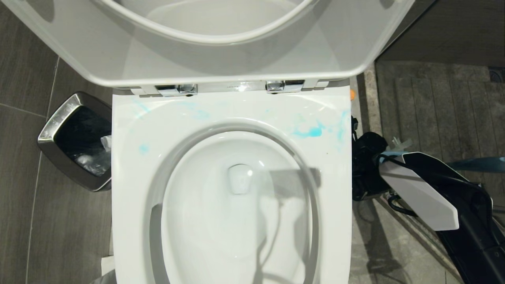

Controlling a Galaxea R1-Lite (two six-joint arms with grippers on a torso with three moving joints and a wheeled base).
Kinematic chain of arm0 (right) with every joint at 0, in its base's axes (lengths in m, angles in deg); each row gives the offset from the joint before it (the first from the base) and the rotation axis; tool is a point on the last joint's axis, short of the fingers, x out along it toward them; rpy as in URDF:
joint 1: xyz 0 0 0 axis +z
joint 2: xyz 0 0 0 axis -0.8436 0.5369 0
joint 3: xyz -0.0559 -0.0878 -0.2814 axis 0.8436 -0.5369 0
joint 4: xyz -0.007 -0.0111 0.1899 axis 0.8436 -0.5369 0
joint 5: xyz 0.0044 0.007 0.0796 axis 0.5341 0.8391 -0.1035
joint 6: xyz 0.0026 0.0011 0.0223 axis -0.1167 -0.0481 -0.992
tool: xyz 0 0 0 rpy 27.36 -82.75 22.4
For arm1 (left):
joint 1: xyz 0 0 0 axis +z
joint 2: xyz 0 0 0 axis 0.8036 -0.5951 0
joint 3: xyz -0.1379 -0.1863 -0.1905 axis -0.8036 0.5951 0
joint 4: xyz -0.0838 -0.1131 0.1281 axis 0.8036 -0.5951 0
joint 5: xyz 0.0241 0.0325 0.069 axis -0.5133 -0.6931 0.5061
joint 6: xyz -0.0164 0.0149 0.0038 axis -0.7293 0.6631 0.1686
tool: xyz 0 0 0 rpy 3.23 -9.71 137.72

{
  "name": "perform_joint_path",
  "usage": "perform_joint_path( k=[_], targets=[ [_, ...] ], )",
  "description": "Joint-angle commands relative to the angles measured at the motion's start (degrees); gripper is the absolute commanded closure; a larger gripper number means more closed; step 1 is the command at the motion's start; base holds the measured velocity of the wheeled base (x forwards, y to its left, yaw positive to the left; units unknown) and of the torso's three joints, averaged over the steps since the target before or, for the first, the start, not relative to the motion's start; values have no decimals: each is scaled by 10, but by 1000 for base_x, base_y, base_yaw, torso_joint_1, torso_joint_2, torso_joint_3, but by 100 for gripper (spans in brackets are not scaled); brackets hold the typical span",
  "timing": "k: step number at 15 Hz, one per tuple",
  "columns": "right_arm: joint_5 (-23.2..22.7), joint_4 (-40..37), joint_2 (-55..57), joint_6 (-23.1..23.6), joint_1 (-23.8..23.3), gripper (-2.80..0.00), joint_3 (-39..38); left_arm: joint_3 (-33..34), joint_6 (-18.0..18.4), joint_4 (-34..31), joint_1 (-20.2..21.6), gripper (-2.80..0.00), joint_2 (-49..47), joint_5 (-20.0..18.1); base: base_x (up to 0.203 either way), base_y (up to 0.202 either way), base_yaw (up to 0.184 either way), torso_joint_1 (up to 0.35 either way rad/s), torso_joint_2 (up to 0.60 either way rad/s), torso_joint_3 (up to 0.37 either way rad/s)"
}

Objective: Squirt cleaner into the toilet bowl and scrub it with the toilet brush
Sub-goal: Pour in the cleaning agent

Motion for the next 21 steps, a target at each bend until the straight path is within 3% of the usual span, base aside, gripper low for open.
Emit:
perform_joint_path(
  k=[1,7,13,21],
  targets=[
    [0,5,1,3,-5,0,2,1,0,0,0,0,0,0,0,0,0,0,0,0],
    [32,5,-14,7,-13,0,8,1,0,0,0,0,0,0,0,0,0,0,0,0],
    [45,5,-90,-11,-14,0,-56,1,0,0,0,0,0,0,0,0,0,0,0,0],
    [81,0,-321,-101,-6,0,-293,1,0,0,0,0,0,0,0,0,0,0,0,0]
  ],
)
